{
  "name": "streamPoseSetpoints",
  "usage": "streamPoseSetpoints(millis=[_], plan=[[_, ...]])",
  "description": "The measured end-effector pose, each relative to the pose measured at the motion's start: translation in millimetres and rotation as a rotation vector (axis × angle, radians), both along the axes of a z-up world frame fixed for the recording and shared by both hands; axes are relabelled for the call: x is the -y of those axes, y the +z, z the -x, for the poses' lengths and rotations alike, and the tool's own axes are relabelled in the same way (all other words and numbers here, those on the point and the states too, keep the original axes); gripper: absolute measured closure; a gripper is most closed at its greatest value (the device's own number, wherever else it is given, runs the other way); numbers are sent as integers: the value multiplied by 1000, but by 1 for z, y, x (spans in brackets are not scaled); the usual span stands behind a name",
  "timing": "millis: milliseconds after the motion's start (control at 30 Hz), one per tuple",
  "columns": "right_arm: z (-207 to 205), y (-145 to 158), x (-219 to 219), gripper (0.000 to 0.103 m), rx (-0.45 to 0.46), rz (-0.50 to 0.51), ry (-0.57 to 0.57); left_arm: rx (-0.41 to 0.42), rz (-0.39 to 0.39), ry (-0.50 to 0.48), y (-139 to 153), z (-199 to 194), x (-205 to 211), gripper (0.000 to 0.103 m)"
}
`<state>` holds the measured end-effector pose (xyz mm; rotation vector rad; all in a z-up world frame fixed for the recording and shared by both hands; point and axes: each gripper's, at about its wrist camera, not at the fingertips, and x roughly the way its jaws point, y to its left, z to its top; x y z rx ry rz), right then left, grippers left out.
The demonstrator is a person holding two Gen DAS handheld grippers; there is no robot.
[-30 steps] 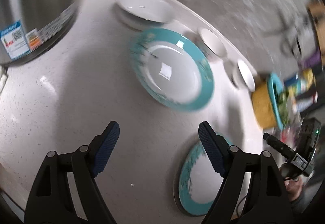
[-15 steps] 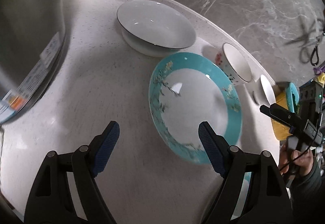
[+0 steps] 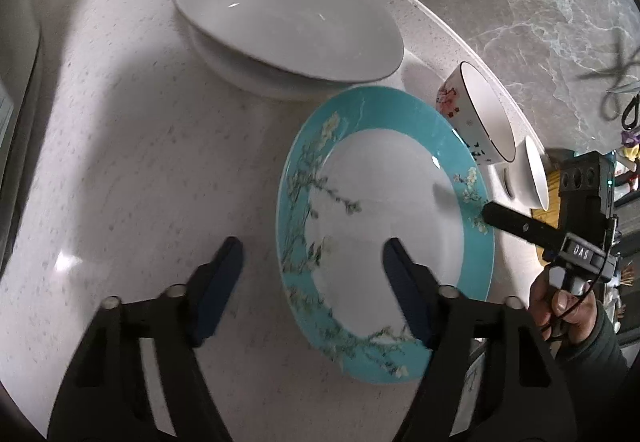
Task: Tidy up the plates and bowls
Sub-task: 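Move both grippers to the second teal floral plate and close on its rim, then lift the second teal floral plate with both grippers and lower it onto the stack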
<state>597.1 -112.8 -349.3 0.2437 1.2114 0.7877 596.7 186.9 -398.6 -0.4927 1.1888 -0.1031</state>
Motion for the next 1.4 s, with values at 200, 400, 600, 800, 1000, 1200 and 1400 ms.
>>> streamPoseSetpoints(millis=[200, 400, 600, 800, 1000, 1200, 1400], plan=[[-4, -2, -5, 37, -12, -23, 5, 7, 18, -52, -1, -14, 9, 49], [-3, 1, -13, 57, 2, 54, 28, 5, 6, -58, 0, -16, 12, 65], [-8, -7, -5, 92, -50, 58, 1, -9, 29, -40, -7, -14, -3, 89], [-11, -8, -5, 93, -98, 50, -12, -47, 48, -16, -9, -17, -10, 93], [-11, -9, 0, 94, -116, 42, -11, -63, 74, -7, -10, -18, -10, 94], [-9, -6, 7, 94, -130, 46, -31, -67, 91, -14, -6, -12, -5, 94], [-1, 8, 11, 94, -119, 52, -41, -78, 110, -8, 2, -7, -3, 94]])
